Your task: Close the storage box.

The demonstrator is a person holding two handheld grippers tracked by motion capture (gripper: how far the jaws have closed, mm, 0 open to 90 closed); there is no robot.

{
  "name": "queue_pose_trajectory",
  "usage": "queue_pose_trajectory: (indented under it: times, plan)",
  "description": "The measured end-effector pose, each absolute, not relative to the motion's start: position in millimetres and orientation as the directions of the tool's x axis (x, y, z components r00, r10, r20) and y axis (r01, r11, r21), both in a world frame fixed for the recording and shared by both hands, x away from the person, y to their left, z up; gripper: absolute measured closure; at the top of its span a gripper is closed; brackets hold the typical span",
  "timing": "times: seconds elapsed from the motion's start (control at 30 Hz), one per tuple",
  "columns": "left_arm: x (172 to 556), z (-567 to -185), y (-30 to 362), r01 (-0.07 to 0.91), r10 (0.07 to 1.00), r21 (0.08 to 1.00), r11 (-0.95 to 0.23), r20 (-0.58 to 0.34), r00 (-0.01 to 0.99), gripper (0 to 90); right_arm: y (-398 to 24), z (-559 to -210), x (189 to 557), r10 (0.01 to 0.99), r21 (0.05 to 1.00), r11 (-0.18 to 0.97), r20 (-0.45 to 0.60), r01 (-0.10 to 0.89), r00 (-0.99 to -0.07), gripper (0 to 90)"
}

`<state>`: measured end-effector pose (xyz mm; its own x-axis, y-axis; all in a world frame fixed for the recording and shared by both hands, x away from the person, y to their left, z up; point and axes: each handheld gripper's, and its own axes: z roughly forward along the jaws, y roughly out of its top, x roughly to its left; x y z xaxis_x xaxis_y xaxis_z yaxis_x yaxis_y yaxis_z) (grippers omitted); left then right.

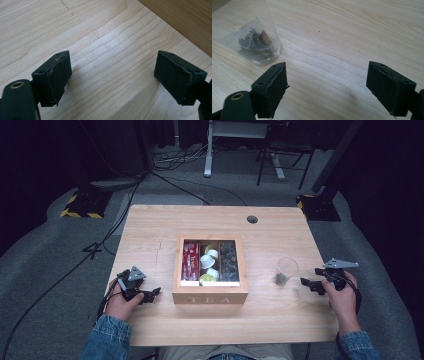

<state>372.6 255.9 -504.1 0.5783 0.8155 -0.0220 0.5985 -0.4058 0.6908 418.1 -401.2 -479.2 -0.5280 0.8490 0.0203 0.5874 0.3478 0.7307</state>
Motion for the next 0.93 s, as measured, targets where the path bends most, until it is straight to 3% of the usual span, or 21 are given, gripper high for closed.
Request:
queue_pose_trajectory:
  times: [0.93]
  plan:
    - [374.6,-504.0,253.9,0.603,0.821,0.689,-0.402,-0.019,0.57,14.5,-398.9,-503.6,405.8,0.843,0.736,0.368,-0.006,0.568,-0.538,14.3]
